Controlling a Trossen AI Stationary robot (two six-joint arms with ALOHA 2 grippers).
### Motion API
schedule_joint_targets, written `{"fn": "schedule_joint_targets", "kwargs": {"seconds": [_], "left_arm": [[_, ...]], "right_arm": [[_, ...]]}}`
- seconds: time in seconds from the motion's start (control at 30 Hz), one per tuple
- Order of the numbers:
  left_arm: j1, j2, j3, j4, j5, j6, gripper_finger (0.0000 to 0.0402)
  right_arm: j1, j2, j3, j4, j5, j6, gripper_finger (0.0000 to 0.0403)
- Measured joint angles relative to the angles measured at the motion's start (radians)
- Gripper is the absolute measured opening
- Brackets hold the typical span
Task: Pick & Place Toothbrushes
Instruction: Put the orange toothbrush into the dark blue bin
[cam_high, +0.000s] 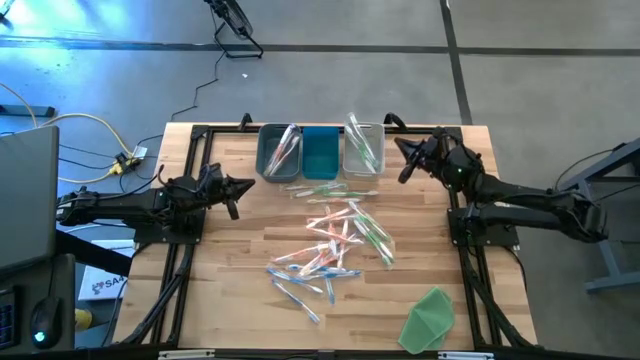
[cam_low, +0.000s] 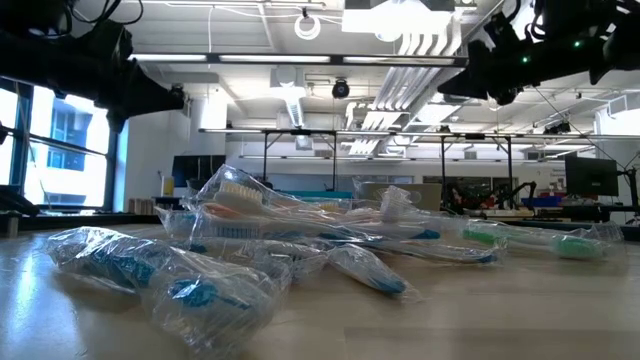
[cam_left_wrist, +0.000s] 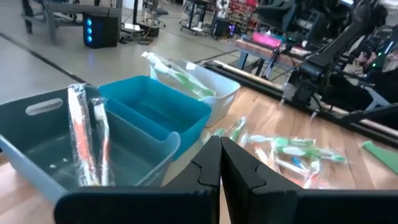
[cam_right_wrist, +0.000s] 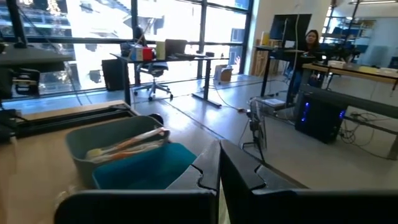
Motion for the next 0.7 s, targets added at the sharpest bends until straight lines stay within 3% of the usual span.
{"fn": "schedule_joint_targets", "kwargs": {"seconds": [0.17,0.37,0.7], "left_arm": [[0.0,0.067,0.0,0.095,0.039,0.003,0.0001],[0.0,0.24,0.0,0.24,0.048,0.039,0.0001],[0.0,0.534,0.131,0.261,0.05,0.037,0.0001]], "right_arm": [[-0.023,0.0,0.0,0.014,-0.025,0.0,0.0002],[-0.03,0.0,0.0,0.039,-0.071,0.0,0.0002],[-0.03,0.0,0.0,0.031,-0.071,0.0,0.0002]]}}
